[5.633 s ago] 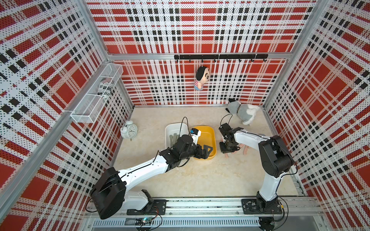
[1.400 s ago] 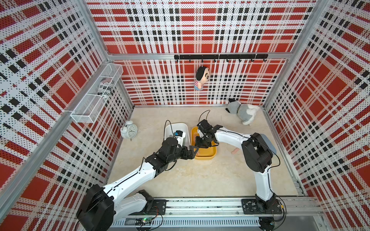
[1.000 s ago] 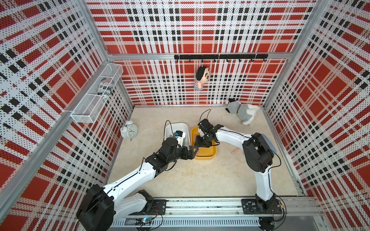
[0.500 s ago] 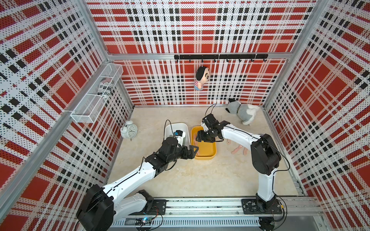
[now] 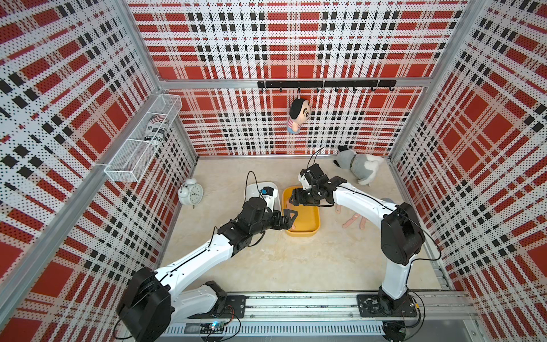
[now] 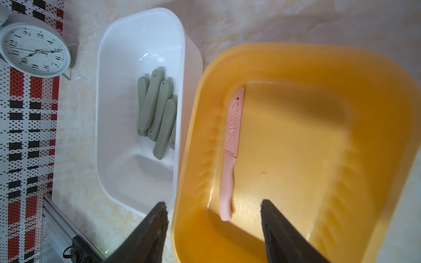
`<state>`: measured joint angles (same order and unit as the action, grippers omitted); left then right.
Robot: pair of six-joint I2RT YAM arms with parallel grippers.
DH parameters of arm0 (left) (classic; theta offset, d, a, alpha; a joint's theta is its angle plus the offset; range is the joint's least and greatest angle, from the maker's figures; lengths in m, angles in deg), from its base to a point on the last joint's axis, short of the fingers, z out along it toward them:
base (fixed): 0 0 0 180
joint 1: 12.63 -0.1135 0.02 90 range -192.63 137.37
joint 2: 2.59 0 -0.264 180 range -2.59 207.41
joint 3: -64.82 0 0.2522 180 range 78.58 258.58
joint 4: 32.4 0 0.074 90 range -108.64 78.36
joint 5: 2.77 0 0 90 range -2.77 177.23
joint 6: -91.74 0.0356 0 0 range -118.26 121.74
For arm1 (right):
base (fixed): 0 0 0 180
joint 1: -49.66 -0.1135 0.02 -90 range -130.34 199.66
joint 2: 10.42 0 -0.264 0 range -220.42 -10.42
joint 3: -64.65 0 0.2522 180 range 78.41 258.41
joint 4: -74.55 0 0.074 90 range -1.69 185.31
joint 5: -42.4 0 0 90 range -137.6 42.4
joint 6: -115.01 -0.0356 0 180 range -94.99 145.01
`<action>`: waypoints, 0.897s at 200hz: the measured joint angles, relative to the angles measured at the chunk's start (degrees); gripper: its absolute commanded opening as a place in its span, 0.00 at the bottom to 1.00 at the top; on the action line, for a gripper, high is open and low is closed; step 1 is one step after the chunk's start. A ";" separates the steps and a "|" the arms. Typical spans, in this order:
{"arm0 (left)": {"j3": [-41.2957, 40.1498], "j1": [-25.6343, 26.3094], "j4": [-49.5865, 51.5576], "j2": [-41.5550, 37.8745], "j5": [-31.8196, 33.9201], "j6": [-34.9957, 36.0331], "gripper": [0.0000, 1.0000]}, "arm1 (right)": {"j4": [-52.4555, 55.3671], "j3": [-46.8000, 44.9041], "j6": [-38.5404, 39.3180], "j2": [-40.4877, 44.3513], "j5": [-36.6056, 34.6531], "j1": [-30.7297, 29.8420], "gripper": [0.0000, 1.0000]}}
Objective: Place the fruit knives into the storage box by color
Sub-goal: Pick up the fruit knife from the center of the board.
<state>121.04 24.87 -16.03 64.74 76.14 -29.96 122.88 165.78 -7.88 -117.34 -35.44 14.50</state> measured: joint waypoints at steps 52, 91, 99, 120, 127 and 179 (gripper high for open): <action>3.37 1.29 -0.94 3.28 0.22 0.00 0.98 | 0.28 -0.13 1.86 4.37 -1.27 2.01 0.68; 7.17 2.38 -1.75 5.95 0.37 0.07 0.98 | 0.94 -0.46 3.32 8.63 -2.29 6.19 0.68; 8.00 2.51 -2.08 6.56 0.37 0.07 0.98 | 1.33 -0.44 3.65 9.07 -2.64 6.97 0.68; 9.73 3.04 -2.93 8.20 0.35 0.07 0.98 | 3.56 0.13 5.01 9.31 -4.52 8.98 0.67; 10.19 3.21 -3.39 8.81 0.26 0.07 0.98 | 4.44 0.22 5.44 9.31 -5.14 9.92 0.67; 14.36 5.38 -5.79 15.17 -1.14 0.07 0.98 | 11.82 3.54 8.63 8.02 -9.57 17.73 0.66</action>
<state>135.40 30.25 -21.82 79.91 75.00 -29.89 134.70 169.32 0.76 -109.32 -45.01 32.23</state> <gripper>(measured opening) 0.983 0.661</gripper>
